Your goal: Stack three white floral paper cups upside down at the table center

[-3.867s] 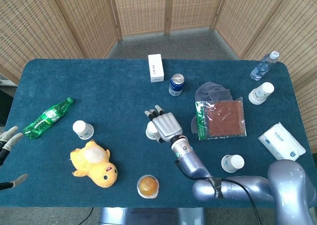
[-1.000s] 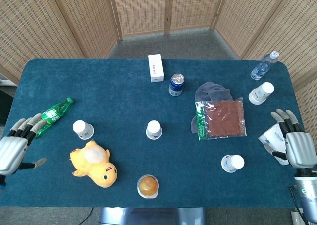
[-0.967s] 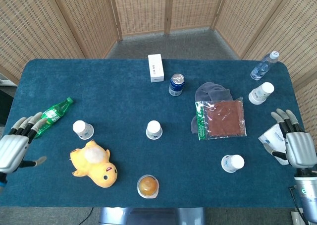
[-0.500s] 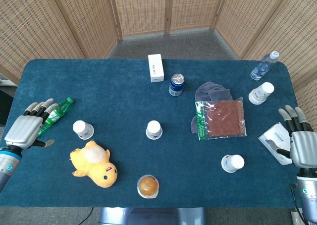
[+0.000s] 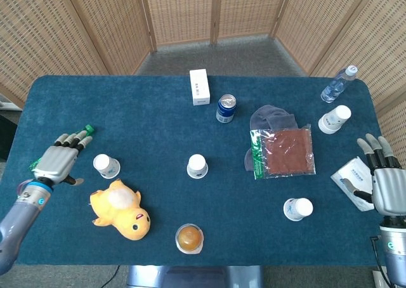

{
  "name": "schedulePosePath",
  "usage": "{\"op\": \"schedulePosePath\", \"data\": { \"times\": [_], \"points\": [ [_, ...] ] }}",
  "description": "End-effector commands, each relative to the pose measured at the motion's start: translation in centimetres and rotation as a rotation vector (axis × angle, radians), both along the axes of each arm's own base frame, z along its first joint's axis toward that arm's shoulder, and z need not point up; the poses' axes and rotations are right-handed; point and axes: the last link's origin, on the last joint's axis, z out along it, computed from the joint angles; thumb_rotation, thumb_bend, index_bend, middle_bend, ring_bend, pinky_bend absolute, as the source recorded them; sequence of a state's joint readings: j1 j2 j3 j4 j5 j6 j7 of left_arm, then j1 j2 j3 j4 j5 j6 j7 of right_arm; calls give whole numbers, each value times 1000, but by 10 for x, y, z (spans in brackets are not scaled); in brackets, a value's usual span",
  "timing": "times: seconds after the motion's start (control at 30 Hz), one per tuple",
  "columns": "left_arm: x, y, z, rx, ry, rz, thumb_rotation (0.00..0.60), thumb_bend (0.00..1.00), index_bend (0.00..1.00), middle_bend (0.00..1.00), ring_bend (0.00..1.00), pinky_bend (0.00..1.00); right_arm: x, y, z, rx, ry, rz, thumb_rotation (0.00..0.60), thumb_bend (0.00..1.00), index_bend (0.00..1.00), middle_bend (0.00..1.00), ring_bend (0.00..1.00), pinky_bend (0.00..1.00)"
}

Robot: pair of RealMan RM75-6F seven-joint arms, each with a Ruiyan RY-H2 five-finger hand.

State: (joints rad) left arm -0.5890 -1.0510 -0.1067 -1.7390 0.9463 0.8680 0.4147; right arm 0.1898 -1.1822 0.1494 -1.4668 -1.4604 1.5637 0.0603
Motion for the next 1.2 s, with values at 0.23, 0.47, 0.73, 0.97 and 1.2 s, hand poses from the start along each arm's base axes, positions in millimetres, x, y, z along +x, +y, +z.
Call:
{"op": "schedulePosePath", "data": {
  "times": [0.23,0.47,0.73,0.97,1.2],
  "points": [
    [3,17,-30,-39,11,21,600,194,0,0,0,84,-1,0,1,-3,-6,-6,600,220,118,84,0,298],
    [4,24,-45,-41,11,18,600,195,0,0,0,202,-1,-1,0,-3,-7,-5,600,222,118,85,0,298],
    [4,29,-57,-41,22,22,600,199,92,85,57,399,-1,-1,0,-3,-8,-6,600,222,119,84,0,298],
    [6,31,-63,0,29,-8,600,220,301,338,299,542,-2,-1,0,-2,-10,-6,600,225,119,85,0,298],
    [7,31,-66,29,30,-31,600,259,454,471,403,623,-2,-1,0,-1,-13,-6,600,225,119,84,0,298]
  ]
}}
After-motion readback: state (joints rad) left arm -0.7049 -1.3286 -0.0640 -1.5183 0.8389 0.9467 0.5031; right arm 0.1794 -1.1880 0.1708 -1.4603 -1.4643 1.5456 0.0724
